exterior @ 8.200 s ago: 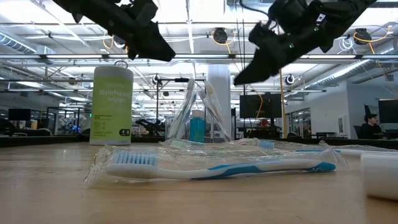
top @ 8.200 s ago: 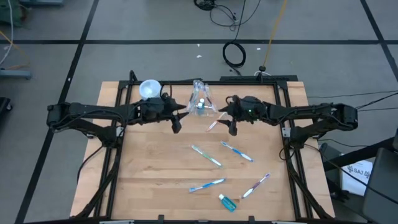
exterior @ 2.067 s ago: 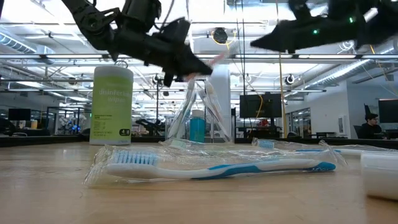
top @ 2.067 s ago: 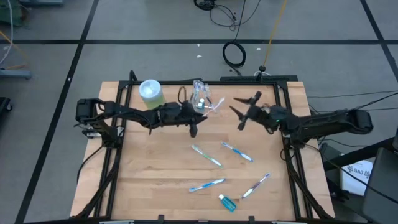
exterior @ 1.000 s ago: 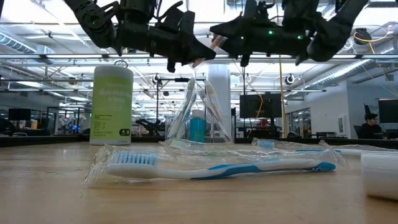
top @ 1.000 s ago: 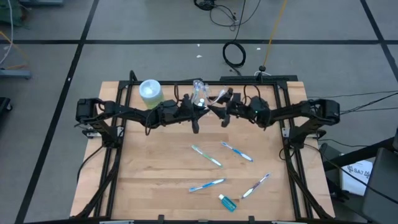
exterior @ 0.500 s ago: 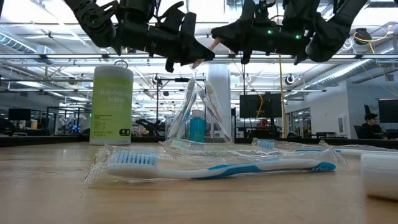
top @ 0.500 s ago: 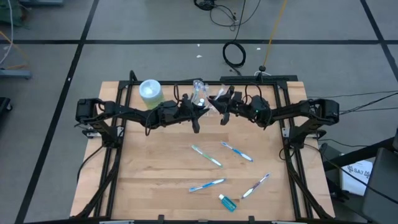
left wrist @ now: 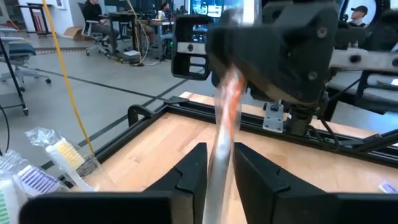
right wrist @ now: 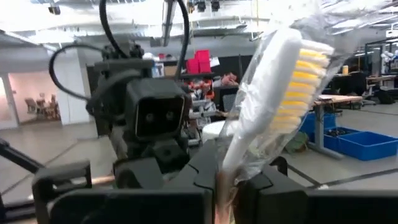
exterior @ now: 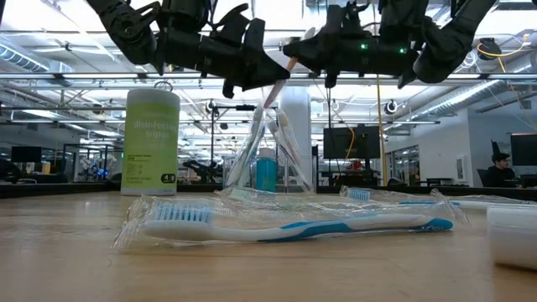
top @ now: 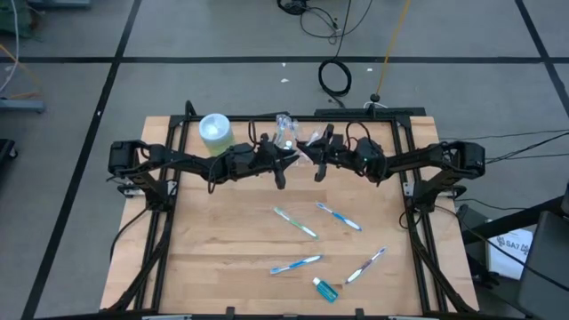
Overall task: Pick & Place toothbrushing station
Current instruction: Put the orange toothbrush into the transparent organizer
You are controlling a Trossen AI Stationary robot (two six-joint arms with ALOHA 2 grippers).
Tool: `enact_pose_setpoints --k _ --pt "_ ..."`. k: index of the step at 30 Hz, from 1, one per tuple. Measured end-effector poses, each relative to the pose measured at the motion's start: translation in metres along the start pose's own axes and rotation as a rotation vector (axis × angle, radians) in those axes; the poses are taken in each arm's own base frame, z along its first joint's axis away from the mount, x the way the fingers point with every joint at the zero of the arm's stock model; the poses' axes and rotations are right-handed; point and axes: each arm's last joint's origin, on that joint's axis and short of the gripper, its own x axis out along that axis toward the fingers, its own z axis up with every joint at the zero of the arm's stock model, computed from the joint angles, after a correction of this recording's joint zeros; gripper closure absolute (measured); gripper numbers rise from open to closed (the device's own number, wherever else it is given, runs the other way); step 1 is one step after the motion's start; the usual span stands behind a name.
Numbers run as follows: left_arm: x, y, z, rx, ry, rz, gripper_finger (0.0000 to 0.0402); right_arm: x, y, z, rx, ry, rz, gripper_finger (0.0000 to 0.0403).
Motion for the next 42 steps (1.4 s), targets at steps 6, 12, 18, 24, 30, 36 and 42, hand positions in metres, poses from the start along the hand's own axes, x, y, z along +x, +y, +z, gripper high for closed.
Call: enact_pose_setpoints --k 6,12,18,24,30,36,42 --pt "0.0 0.0 -0.003 0.006 0.033 0.002 0.0291 -0.001 -0.001 -0.002 -0.002 0.048 -0.008 0.0392" --pt "0.0 0.002 -0.01 0.017 0.099 0.008 0.0253 -0.007 -0.004 0.006 -0.061 0.136 -0.085 0.0393" --pt "0.0 0.001 -0.01 0.01 0.105 0.007 0.0245 -0.019 -0.014 0.016 -0.125 0.243 -0.279 0.0393" --pt "0.0 0.002 -0.01 0.015 0.104 0.007 0.0245 -0.019 -0.026 0.003 -0.132 0.314 -0.331 0.0393" --pt "0.0 0.001 -0.01 0.005 0.106 0.007 0.0245 -0.015 -0.042 -0.017 -0.134 0.366 -0.375 0.0393" --pt "-0.001 0.002 -0.012 0.009 0.123 0.009 0.0245 -0.016 -0.05 -0.035 -0.127 0.437 -0.393 0.0389" --pt "-0.001 0.002 -0.014 0.012 0.14 0.011 0.0245 -0.017 -0.05 -0.038 -0.13 0.465 -0.396 0.0377"
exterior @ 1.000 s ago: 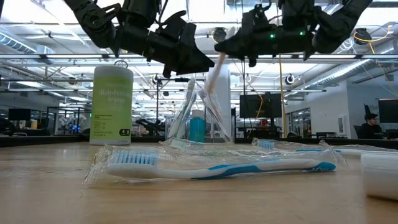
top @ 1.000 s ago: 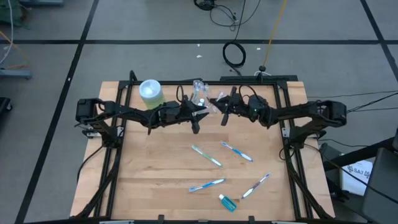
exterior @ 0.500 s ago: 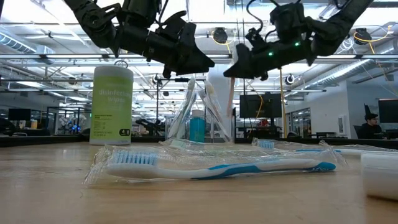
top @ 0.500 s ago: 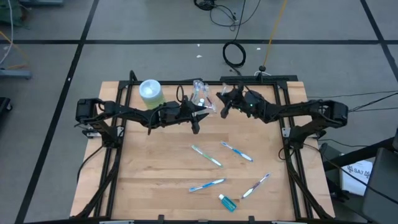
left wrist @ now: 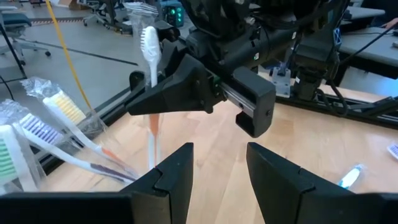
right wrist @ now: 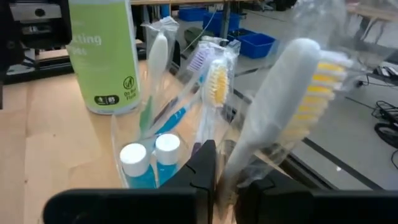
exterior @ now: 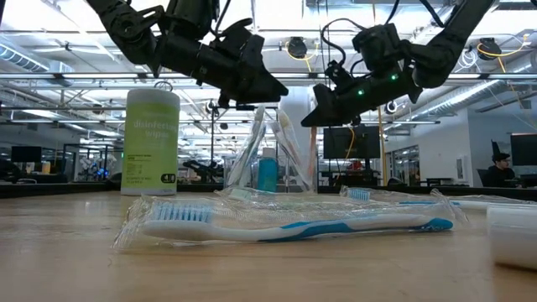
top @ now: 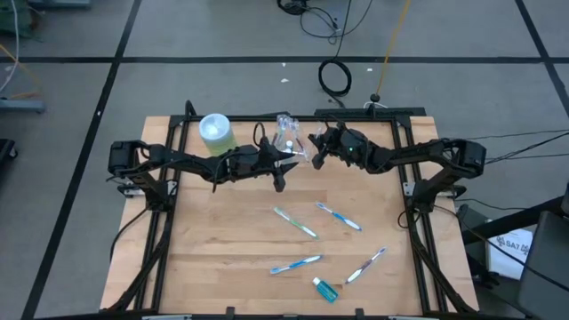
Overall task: Pick & Place toothbrushing station
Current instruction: Put the orange toothbrush into the transparent organizer
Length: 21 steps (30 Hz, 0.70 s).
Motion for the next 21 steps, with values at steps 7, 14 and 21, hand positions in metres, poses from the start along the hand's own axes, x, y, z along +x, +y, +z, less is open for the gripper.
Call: enact_pose_setpoints --k 7,14,21 --pt "0.0 0.0001 -0.0006 0.005 0.007 0.001 0.0245 -0.0001 0.0007 -0.003 -0.003 0.03 0.004 0.0389" --pt "0.0 0.0001 -0.0007 0.004 0.007 0.001 0.0245 -0.0003 0.0023 -0.0058 -0.006 0.059 0.052 0.0379" --pt "0.0 0.0001 -0.0007 0.002 0.007 0.001 0.0245 -0.0007 0.0023 -0.0105 -0.011 0.108 0.052 0.0377"
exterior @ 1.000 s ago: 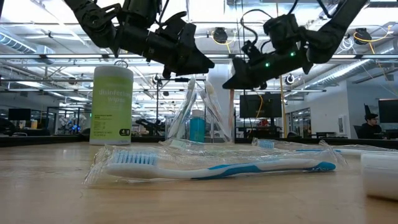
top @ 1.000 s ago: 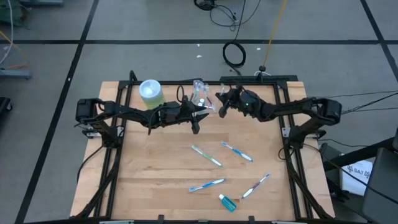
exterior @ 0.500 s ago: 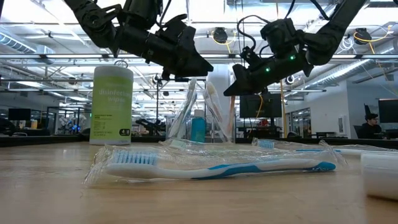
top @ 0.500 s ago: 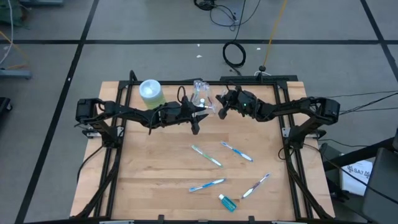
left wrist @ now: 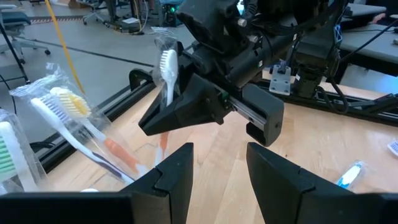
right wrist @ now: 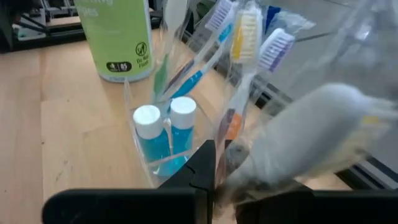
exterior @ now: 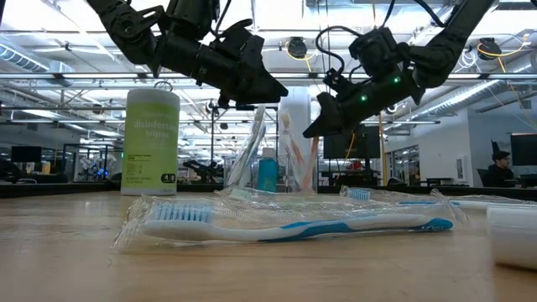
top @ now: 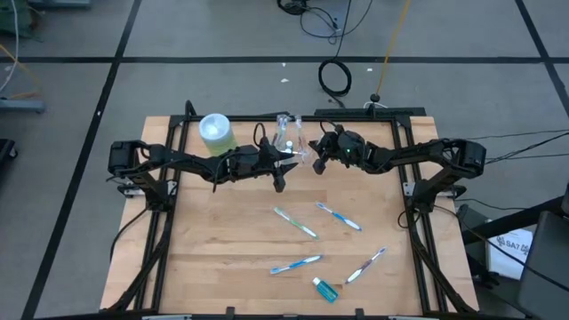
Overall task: Pick & Place toothbrushing station
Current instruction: Put the orange toothbrush into the transparent organizer, then put the green toothbrush into the transparent organizer
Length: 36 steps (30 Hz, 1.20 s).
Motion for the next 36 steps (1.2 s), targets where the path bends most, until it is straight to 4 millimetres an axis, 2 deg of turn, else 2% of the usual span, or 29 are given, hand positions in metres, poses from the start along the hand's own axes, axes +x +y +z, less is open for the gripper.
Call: enact_pose_setpoints --k 6,18,21,26,31,36 --pt "0.0 0.0 0.0 -0.001 0.0 0.0 0.0245 0.0 0.0 -0.001 -0.021 0.014 -0.001 0.0356" --pt "0.0 -0.001 -0.001 -0.031 0.016 -0.041 0.0245 -0.003 0.0 0.003 -0.054 -0.008 -0.001 0.0242" --pt "0.0 -0.003 -0.005 -0.027 0.058 -0.081 0.0245 -0.011 -0.001 0.01 -0.074 -0.013 -0.001 0.0225" --pt "-0.002 -0.007 -0.015 -0.009 0.163 -0.15 0.0245 -0.034 -0.004 0.017 -0.077 0.075 0.001 0.0209" --pt "-0.007 -0.016 -0.029 0.001 0.31 -0.238 0.0245 -0.056 -0.006 0.019 -0.039 0.162 0.001 0.0207" --pt "-0.015 -0.031 -0.041 0.04 0.409 -0.29 0.0245 -0.066 -0.006 0.021 0.003 0.189 0.001 0.021"
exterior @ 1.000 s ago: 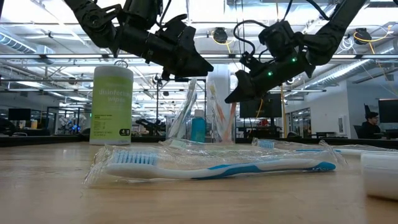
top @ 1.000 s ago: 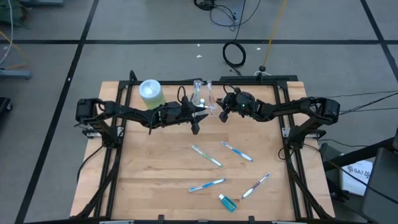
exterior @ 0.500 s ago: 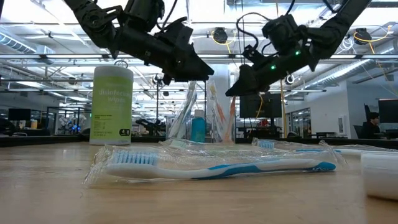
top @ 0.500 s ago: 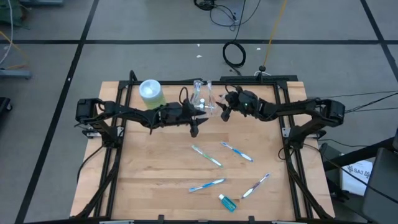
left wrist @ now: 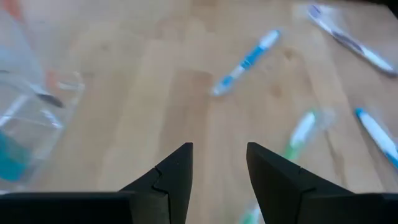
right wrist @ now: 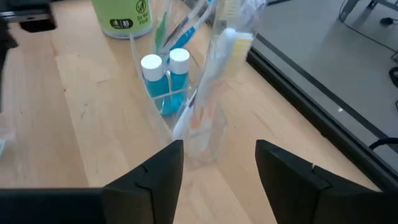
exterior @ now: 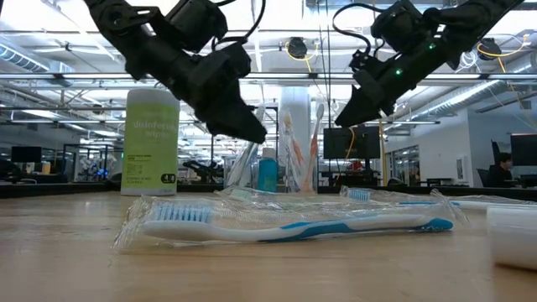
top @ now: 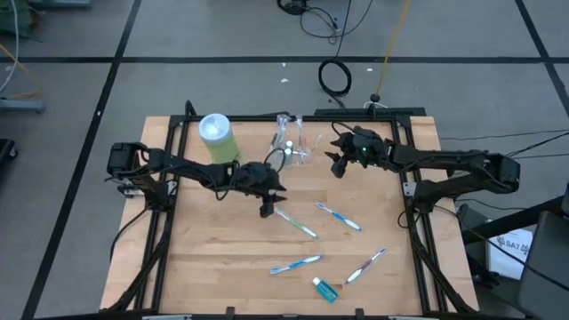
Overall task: Pick & Place toothbrushing station
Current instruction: Put the green toothbrush into the transparent organizer
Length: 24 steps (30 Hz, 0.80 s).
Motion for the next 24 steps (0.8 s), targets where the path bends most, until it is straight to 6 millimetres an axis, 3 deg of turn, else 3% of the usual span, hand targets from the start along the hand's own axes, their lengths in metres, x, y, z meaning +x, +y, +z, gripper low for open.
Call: enact_pose_setpoints --k 7,16,24 --pt "0.012 -0.024 -0.013 0.091 0.026 -0.058 0.0242 -0.001 0.0 0.0 0.0 0.005 0.002 0.0212" --pt "0.031 -0.045 -0.032 0.063 0.086 -0.028 0.0198 -0.001 0.001 0.0 0.014 0.004 0.005 0.0212" --pt "0.035 -0.049 -0.038 0.223 0.106 -0.01 0.0195 -0.001 0.001 -0.001 0.098 0.006 0.005 0.0217"
